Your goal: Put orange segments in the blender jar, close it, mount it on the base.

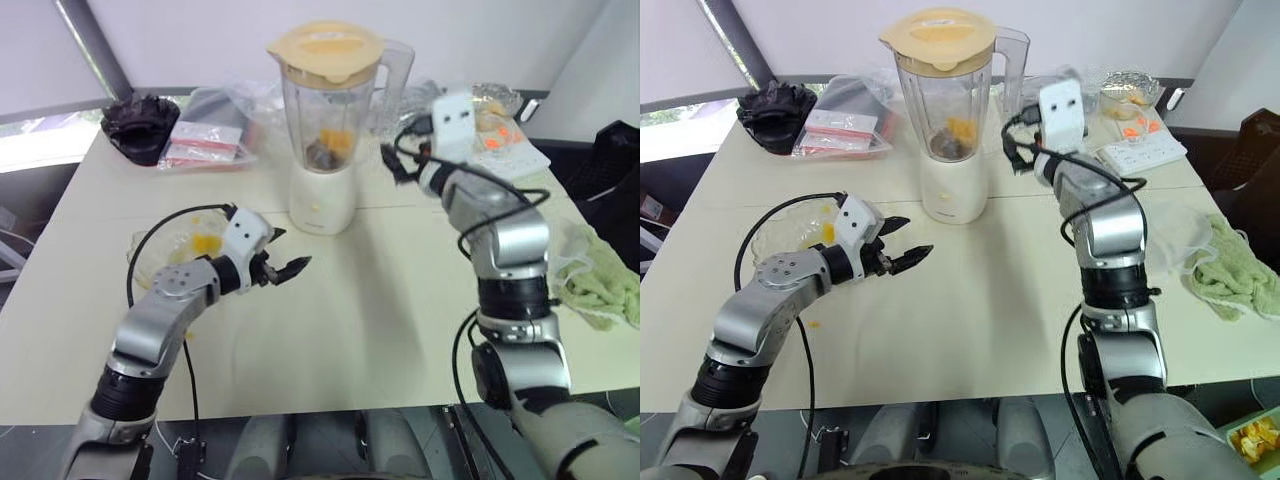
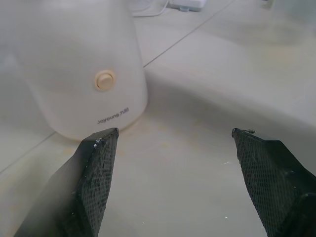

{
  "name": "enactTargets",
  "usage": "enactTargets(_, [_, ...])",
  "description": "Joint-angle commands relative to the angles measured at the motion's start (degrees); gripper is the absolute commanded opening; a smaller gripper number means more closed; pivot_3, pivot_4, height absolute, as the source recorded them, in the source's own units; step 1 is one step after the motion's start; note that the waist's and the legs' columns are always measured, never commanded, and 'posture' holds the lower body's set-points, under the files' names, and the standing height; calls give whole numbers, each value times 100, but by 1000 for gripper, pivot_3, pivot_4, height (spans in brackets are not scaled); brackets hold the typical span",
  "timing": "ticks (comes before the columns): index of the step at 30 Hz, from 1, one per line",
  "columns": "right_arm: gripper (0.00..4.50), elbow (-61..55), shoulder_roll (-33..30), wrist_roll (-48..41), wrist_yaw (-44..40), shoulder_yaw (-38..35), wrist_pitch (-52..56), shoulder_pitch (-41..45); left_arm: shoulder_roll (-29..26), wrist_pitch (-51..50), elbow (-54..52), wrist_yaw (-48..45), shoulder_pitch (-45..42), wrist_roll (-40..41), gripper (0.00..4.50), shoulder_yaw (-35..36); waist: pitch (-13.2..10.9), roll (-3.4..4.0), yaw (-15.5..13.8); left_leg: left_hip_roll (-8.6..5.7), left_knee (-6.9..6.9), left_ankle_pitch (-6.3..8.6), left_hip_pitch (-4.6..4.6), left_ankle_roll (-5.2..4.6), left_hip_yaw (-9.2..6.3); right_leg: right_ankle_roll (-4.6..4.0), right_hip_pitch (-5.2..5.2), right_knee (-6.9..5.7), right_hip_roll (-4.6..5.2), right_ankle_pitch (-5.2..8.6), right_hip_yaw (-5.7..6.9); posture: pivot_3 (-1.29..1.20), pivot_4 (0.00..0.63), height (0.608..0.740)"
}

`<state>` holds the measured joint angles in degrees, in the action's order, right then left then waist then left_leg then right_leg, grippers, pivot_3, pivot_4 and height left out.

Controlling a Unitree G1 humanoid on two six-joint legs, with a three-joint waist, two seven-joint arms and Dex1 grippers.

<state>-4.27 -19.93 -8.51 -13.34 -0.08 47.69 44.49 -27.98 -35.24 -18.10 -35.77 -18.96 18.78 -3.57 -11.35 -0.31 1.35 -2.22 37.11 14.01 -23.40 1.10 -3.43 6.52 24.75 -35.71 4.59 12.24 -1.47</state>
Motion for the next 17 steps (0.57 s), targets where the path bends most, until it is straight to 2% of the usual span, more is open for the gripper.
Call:
enactTargets(1, [4457, -1077, -535, -308, -816, 180, 120, -329, -121, 214, -123, 99, 19, 17, 3828, 436, 0, 0, -10, 2, 0, 0, 0, 0, 0, -1, 0, 0, -3, 0, 2, 0, 150, 740])
enactTargets(3, [4457, -1277, -772, -526, -1113, 30, 232, -421, -188, 196, -210, 123, 43, 69, 3828, 625, 0, 0, -8, 3, 0, 0, 0, 0, 0, -1, -1, -2, -5, 1, 4, 0, 150, 740])
enactTargets(6, [4457, -1640, -1378, -1093, -2191, -264, -162, -735, -302, 59, -474, 143, 204, 323, 3828, 1070, 0, -2, -36, 5, 6, 0, 0, 0, -1, 0, -5, 0, -2, 1, 4, 0, 150, 740])
enactTargets(10, [4457, -1902, -1962, -1783, -3237, -606, -380, -1154, -682, -157, -803, -53, 526, 749, 3828, 1665, -1, -3, -41, 9, 4, 1, 1, -1, 0, 1, -19, 27, -1, 1, 10, 0, 150, 740])
enactTargets(17, [4457, -1837, -2689, -2171, -4039, -912, -634, -1634, -1233, -824, -1455, -194, 1053, 1601, 3828, 2532, -1, -6, -54, 16, 9, 1, 1, -1, 0, -19, -27, 39, 4, 12, 8, 0, 150, 740])
